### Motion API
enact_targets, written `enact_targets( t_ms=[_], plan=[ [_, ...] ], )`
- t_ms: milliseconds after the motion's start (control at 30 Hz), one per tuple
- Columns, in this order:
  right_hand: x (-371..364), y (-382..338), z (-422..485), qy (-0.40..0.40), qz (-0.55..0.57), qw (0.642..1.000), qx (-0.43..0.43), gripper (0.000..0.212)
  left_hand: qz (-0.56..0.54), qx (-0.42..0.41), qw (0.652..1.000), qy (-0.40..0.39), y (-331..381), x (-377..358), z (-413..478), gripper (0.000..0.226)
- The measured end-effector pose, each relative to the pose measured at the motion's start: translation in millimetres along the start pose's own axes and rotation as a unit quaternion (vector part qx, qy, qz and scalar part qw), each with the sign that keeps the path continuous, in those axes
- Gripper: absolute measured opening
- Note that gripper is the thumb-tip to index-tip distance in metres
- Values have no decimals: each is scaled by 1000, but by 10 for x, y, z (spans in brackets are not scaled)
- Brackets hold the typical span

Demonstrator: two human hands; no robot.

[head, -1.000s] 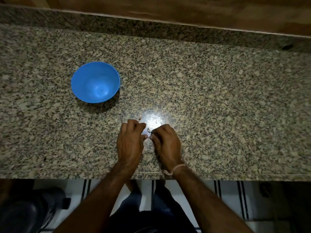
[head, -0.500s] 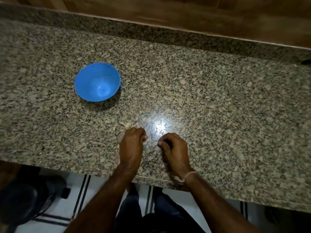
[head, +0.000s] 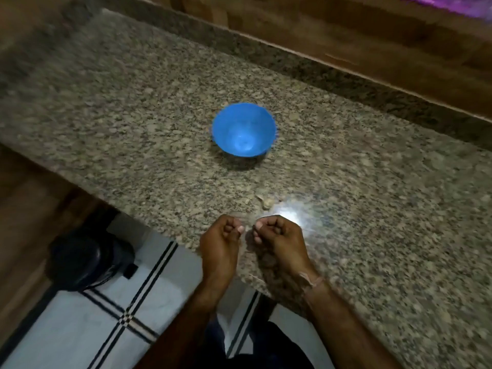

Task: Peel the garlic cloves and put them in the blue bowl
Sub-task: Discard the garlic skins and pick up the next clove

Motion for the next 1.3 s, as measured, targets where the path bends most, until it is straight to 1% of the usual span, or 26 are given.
enact_targets(
  t_ms=[133,267,367,500,633,700,767,867,933,1067,1133,1200,1233,1267,1300],
  plan=[
    [-1031,84,-67,-98,-52,994,-12,7,-31,47,995,85,-498,846,77,16],
    [-2207,401,-187,-180,-140,974,2,14,-61,87,979,173,-1149,1927,44,16],
    [-3026,755,-304,-205,-182,962,1,13,-70,97,967,226,-1665,2752,4,14],
    [-3994,1174,-485,-227,-223,948,17,11,-100,132,949,267,-2351,3695,-62,14],
    [-4723,1567,-560,-241,-246,939,9,3,-85,139,940,300,-2724,4490,-170,24],
    [-5018,1770,-558,-245,-260,934,2,4,-81,148,934,314,-2938,4799,-190,29],
    [-5266,1973,-539,-255,-272,928,-9,2,-88,159,925,332,-3126,5053,-197,28],
    [-5593,2249,-489,-266,-286,920,-31,16,-80,181,917,345,-3385,5334,-200,20],
    [-5826,2402,-437,-267,-289,918,-41,19,-74,205,910,354,-3559,5497,-206,14],
    [-6192,2652,-322,-275,-307,909,-66,23,-72,267,895,349,-3882,5650,-142,10],
    [-6272,2825,-213,-273,-336,898,-77,20,-81,290,891,341,-4076,5624,-68,10],
    [-6320,3094,-40,-267,-358,890,-93,11,-109,334,875,335,-4395,5538,41,10],
    [-6319,3253,66,-261,-365,888,-102,8,-127,366,861,331,-4599,5456,78,10],
    [-6312,3431,193,-253,-367,888,-112,8,-151,397,842,331,-4817,5361,115,10],
    [-6301,3585,296,-244,-368,889,-125,9,-190,427,817,338,-5023,5257,140,10]
  ],
)
Point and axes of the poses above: each hand's wrist, its own z-axis towards the middle knuckle, its own x-axis out of the back of the hand, y = z × x, the point moved 10 cm from there along z, towards the middle knuckle, and after that the axes turned 1 degree about -x, right-handed, at the moved point
